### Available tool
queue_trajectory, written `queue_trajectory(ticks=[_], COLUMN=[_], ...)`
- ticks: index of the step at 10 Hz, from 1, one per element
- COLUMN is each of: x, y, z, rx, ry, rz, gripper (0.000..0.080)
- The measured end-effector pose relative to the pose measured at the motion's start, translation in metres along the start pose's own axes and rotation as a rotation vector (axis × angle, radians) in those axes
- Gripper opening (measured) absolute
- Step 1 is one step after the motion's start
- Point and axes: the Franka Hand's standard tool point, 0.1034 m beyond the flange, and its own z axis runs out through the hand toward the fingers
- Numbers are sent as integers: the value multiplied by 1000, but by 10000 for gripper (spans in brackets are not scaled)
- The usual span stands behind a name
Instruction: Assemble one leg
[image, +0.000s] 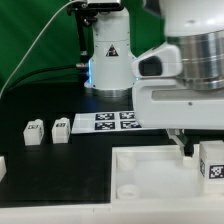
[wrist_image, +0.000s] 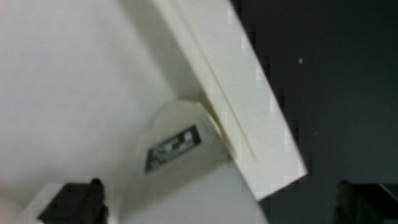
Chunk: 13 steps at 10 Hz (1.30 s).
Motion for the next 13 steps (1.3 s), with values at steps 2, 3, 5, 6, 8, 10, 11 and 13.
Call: queue_trajectory(ticks=[2, 3, 5, 6, 8, 10, 11, 13], x=[1, 0, 1, 2, 4, 5, 5, 2], y=[1, 0, 2, 3, 6, 10, 12, 10], z=[1, 1, 1, 1, 0, 0, 0, 1], rx=[4, 4, 3, 2, 6, 51, 70, 101], ry=[0, -1, 1, 2, 1, -25, -41, -65], rz=[-159, -120, -90, -1, 208, 586, 743, 1040], gripper=[649, 527, 390, 308, 308, 308, 308, 308])
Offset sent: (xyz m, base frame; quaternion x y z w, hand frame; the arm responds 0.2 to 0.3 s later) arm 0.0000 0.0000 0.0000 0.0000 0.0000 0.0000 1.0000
